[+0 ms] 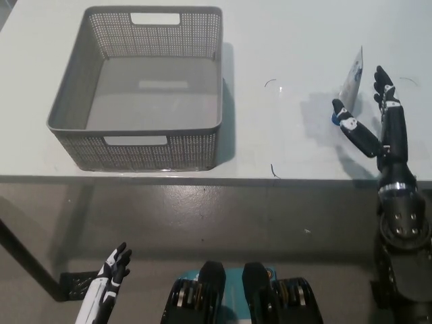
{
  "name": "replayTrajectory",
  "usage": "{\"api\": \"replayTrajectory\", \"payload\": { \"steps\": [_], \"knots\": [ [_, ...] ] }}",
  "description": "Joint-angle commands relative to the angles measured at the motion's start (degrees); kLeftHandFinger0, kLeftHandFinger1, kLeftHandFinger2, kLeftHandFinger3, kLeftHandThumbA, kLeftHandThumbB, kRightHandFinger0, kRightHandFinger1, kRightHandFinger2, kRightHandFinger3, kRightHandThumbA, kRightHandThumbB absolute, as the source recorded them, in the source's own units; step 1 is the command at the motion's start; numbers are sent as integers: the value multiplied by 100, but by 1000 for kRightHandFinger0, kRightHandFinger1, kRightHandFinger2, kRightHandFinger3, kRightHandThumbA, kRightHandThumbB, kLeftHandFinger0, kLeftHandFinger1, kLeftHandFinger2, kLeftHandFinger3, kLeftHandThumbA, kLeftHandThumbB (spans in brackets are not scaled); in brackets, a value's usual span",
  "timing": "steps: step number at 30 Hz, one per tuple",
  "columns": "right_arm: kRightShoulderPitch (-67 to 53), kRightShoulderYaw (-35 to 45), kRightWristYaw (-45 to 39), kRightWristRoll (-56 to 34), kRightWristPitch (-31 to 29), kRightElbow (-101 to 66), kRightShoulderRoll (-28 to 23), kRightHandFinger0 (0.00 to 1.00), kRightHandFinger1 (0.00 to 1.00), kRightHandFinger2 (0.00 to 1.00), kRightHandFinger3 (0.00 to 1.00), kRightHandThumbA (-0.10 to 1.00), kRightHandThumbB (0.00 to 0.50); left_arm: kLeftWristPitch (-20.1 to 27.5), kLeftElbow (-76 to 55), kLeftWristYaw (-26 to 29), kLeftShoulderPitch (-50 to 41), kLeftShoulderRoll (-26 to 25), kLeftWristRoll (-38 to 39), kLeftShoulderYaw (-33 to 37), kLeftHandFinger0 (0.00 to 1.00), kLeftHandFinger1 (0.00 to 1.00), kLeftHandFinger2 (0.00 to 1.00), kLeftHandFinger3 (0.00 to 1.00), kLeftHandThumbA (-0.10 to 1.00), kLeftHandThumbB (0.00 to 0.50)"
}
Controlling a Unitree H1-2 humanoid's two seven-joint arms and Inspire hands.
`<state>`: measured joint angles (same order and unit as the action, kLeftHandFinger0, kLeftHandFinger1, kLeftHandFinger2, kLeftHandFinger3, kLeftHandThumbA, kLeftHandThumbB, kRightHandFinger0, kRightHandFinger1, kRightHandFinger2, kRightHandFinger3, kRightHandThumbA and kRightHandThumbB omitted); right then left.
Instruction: Use the right hand to pick up a shampoo and place it into a container on the left side
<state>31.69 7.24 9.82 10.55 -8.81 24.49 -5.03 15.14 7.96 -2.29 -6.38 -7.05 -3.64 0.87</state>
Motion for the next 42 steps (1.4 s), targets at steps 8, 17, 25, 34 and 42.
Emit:
{"api": "replayTrajectory", "payload": {
  "steps": [8,17,25,34,42],
  "knots": [
    [662,119,129,-292,-210,575,-278,1000,1000,1000,1000,847,402,323,-17,49,-47,26,17,-68,1000,1000,1000,1000,967,165],
    [754,181,154,-374,-335,1064,-525,1000,1000,1000,1000,823,363,345,11,15,-69,38,24,-71,1000,1000,1000,1000,970,167],
    [1045,168,197,-444,-381,1680,-592,1000,1000,1000,1000,786,379,419,50,17,-108,56,7,-55,1000,1000,1000,1000,964,150],
    [1349,93,222,-413,-560,2309,-593,1000,1000,1000,1000,787,406,409,80,-2,-72,50,7,-46,1000,1000,1000,1000,966,156],
    [1529,-23,324,-309,-584,2564,-539,1000,1000,1000,1000,779,388,400,58,-7,-28,39,-2,-48,1000,1000,1000,1000,969,151]
  ]
}}
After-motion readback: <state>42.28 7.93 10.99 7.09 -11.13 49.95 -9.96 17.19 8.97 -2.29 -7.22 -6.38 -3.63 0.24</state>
